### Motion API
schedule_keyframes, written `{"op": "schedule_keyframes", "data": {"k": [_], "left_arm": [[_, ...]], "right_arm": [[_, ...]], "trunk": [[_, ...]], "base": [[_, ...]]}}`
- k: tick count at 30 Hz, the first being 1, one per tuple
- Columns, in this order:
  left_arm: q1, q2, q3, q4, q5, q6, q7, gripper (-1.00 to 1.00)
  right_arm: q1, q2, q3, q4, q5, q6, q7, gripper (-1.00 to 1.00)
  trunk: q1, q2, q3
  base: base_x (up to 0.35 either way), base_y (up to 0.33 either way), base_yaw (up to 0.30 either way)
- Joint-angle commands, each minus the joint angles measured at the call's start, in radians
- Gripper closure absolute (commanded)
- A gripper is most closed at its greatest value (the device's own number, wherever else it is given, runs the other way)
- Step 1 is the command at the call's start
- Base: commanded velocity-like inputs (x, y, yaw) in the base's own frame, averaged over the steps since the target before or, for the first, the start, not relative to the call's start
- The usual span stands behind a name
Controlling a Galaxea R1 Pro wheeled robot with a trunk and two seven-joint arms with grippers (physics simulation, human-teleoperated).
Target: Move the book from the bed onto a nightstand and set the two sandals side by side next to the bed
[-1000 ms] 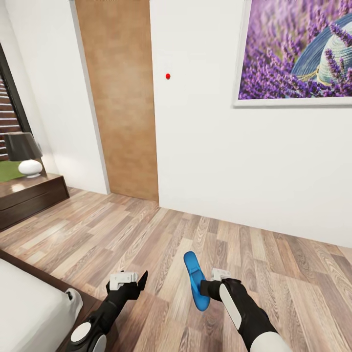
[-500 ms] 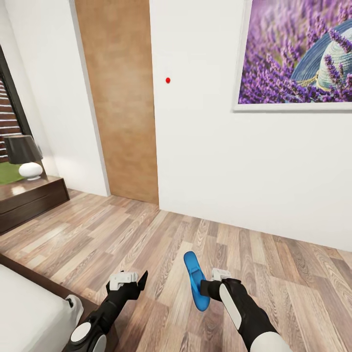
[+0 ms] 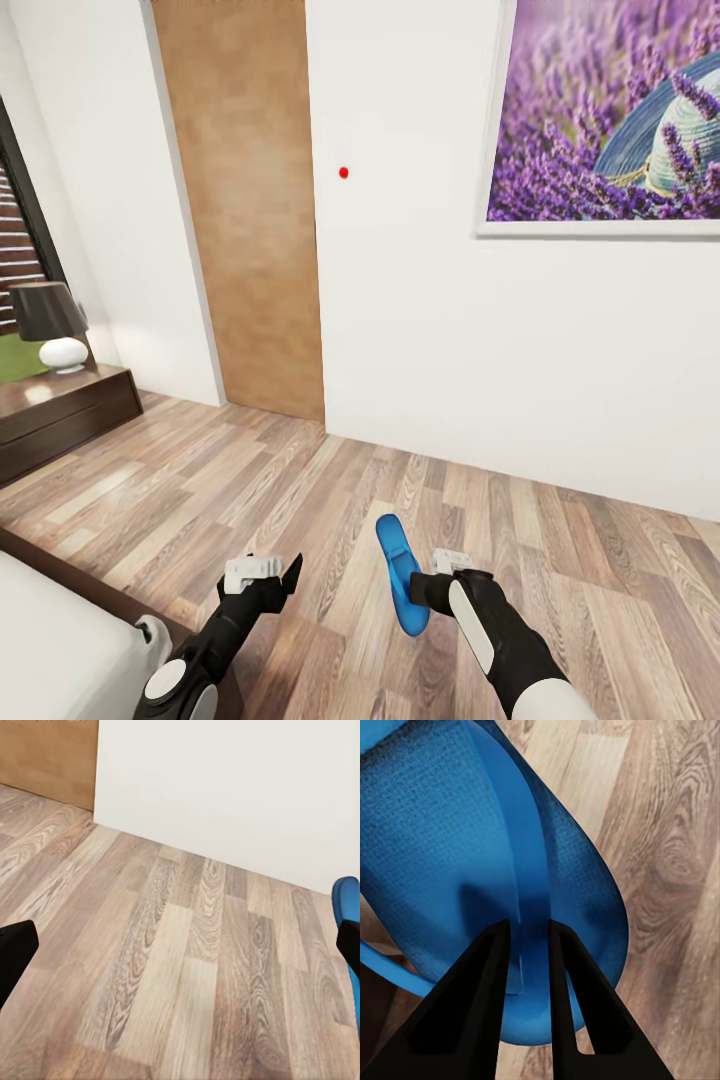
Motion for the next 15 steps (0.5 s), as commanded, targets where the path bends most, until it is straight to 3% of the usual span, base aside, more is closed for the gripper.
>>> {"op": "schedule_keyframes", "data": {"k": [1,15], "left_arm": [[0.000,0.000,0.001,-0.001,0.009,0.007,-0.003,-1.00],[0.000,0.000,0.001,-0.001,0.009,0.008,-0.003,-1.00]], "right_arm": [[0.000,0.000,0.001,-0.002,-0.008,0.004,-0.004,1.00],[0.000,0.000,0.001,-0.001,-0.008,0.004,-0.004,1.00]], "trunk": [[-0.004,0.007,0.002],[-0.058,0.105,0.046]], "base": [[0.000,0.000,0.000],[0.000,0.000,0.000]]}}
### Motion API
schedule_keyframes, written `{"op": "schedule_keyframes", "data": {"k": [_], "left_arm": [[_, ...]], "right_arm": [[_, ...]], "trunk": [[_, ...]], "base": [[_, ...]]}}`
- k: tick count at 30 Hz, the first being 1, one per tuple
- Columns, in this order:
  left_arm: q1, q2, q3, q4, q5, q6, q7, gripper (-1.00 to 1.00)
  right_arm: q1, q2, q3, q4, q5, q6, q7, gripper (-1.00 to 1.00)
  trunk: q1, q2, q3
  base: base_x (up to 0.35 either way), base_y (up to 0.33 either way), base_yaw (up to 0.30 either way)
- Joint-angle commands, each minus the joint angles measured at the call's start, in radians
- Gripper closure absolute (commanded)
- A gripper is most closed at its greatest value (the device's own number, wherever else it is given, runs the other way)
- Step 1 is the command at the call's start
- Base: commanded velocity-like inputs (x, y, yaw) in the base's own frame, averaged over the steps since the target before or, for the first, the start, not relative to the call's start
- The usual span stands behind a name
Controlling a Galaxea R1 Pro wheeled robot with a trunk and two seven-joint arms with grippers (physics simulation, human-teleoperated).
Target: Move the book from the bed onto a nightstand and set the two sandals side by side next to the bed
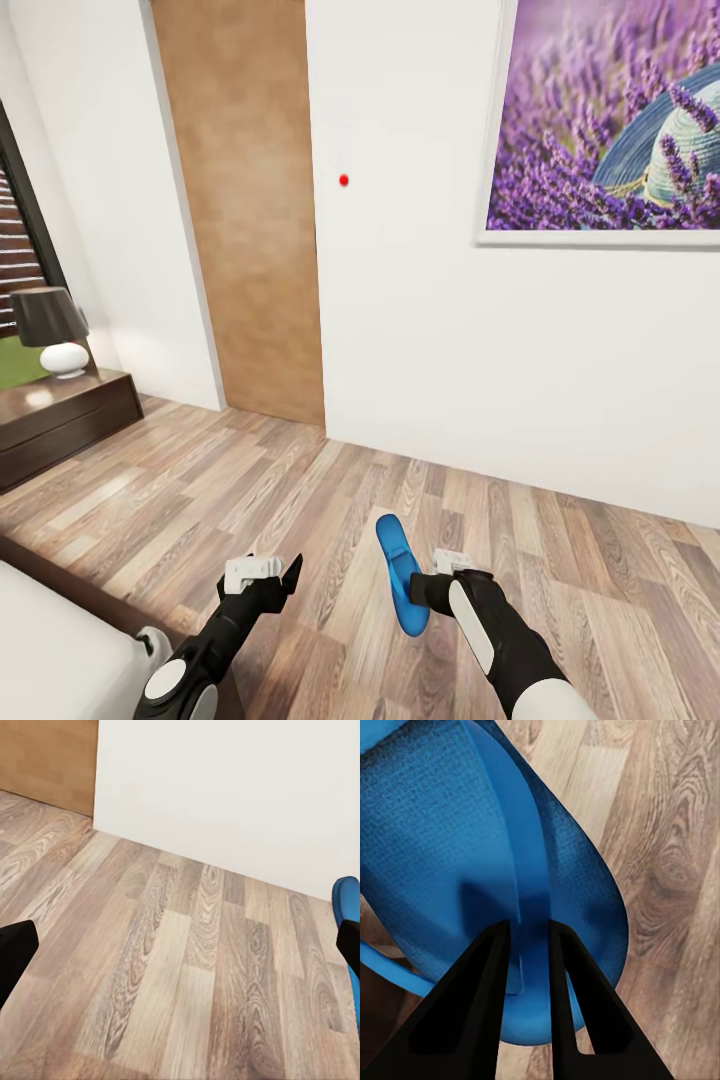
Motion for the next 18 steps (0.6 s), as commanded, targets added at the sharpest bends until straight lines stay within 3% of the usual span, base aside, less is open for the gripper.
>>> {"op": "schedule_keyframes", "data": {"k": [1,5,14,18], "left_arm": [[0.000,-0.001,0.001,-0.001,0.009,0.006,-0.003,-1.00],[0.000,-0.001,0.001,-0.001,0.009,0.005,-0.003,-1.00],[0.000,0.000,0.000,-0.003,0.009,0.005,-0.003,-1.00],[0.000,0.000,0.000,-0.002,0.009,0.005,-0.003,-1.00]], "right_arm": [[0.000,0.000,0.001,-0.001,-0.008,0.004,-0.004,1.00],[0.000,0.000,0.001,-0.003,-0.008,0.004,-0.004,1.00],[-0.001,0.000,0.001,-0.003,-0.008,0.004,-0.004,1.00],[0.000,0.000,0.002,-0.003,-0.007,0.004,-0.004,1.00]], "trunk": [[-0.004,0.007,0.002],[-0.019,0.035,0.015],[-0.019,0.035,0.015],[-0.019,0.035,0.015]], "base": [[0.000,0.000,0.000],[0.000,0.000,0.000],[-0.002,0.000,0.000],[-0.182,0.000,0.000]]}}
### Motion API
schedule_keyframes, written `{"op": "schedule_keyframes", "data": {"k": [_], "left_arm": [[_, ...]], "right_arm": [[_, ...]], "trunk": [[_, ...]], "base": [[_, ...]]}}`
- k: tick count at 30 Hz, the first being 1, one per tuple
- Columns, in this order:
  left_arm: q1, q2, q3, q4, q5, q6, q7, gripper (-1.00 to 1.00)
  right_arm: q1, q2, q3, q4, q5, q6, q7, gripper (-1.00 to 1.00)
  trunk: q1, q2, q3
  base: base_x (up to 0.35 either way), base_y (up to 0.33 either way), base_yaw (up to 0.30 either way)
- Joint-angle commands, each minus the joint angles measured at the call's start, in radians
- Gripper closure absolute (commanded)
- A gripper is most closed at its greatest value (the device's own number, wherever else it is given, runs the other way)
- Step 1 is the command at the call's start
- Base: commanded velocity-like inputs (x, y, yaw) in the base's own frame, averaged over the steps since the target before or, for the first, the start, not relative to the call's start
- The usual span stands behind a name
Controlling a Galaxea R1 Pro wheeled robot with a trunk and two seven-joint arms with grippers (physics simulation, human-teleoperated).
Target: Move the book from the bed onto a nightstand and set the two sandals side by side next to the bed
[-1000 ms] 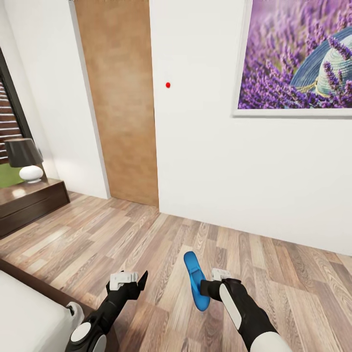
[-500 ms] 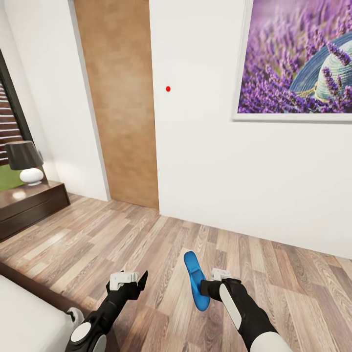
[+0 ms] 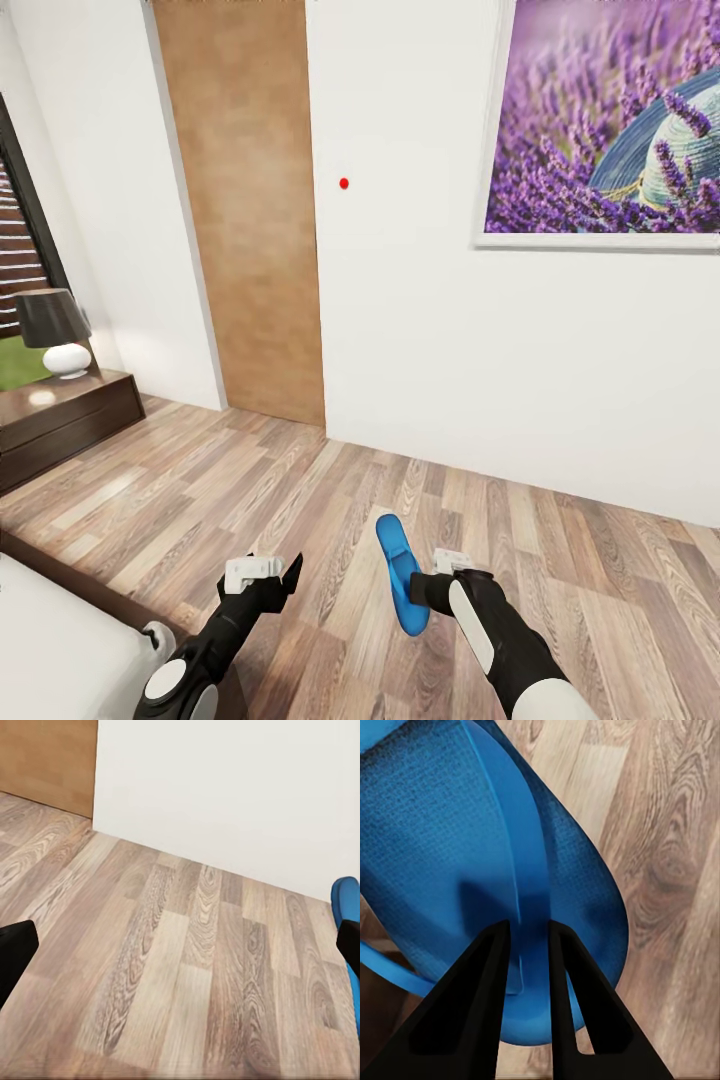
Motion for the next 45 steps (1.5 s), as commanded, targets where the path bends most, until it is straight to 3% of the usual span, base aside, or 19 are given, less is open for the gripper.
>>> {"op": "schedule_keyframes", "data": {"k": [1,22,45], "left_arm": [[0.000,0.000,0.001,-0.001,0.010,0.006,-0.003,-1.00],[0.000,0.000,0.000,-0.001,0.010,0.006,-0.003,-1.00],[0.000,0.000,0.000,-0.002,0.010,0.006,-0.003,-1.00]], "right_arm": [[0.000,0.000,0.001,-0.002,-0.008,0.004,-0.004,1.00],[-0.001,0.000,0.002,-0.002,-0.009,0.005,-0.004,1.00],[0.000,-0.001,0.000,-0.001,-0.009,0.005,-0.004,1.00]], "trunk": [[0.000,-0.001,-0.001],[0.000,-0.001,-0.001],[0.000,-0.001,-0.001]], "base": [[-0.081,0.000,0.000],[-0.102,0.000,-0.009],[0.000,0.000,-0.270]]}}
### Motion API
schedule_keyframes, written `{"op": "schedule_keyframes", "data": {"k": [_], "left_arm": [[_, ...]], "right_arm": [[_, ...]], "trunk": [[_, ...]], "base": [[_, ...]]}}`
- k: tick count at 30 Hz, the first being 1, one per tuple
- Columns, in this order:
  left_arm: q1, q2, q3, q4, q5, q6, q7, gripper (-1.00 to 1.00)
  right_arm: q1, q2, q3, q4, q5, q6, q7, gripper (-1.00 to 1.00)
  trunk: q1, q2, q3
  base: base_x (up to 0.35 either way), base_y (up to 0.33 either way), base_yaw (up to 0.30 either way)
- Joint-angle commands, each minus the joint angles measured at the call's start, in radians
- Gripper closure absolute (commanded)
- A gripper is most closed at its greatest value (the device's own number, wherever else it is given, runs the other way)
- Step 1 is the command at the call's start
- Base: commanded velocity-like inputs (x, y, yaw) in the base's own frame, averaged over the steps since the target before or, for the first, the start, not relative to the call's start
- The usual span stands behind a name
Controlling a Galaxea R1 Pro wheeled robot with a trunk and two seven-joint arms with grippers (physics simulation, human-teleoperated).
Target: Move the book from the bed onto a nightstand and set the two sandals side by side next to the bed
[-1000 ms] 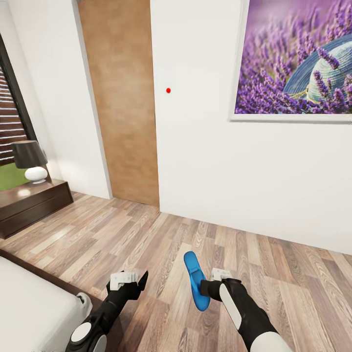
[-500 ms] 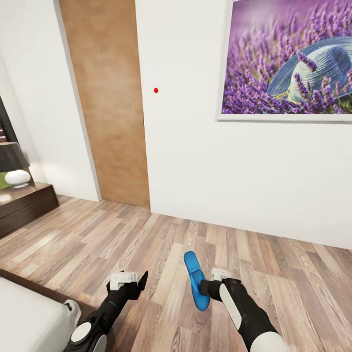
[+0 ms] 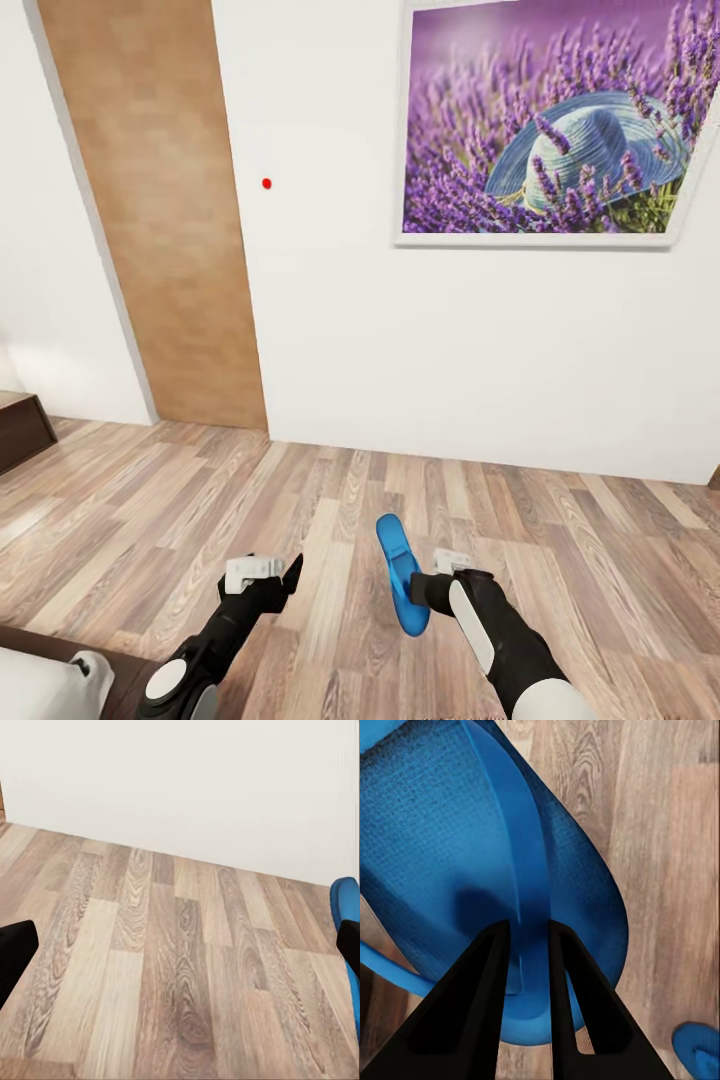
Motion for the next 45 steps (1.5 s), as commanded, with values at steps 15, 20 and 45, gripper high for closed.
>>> {"op": "schedule_keyframes", "data": {"k": [15,20,45], "left_arm": [[0.000,0.000,0.003,0.001,0.011,0.008,-0.004,-1.00],[0.000,0.001,0.003,0.004,0.013,0.009,-0.006,-1.00],[0.000,0.032,0.008,0.137,0.010,0.015,-0.210,-1.00]], "right_arm": [[-0.001,-0.003,0.000,0.000,-0.008,0.004,-0.004,1.00],[0.001,-0.016,-0.005,-0.001,-0.007,0.005,-0.004,1.00],[0.018,-0.522,-0.006,0.511,-0.175,-0.280,0.862,1.00]], "trunk": [[0.000,-0.001,-0.001],[0.000,-0.001,-0.001],[0.000,-0.001,-0.003]], "base": [[0.000,0.000,-0.282],[0.000,0.000,-0.282],[0.000,0.000,-0.279]]}}
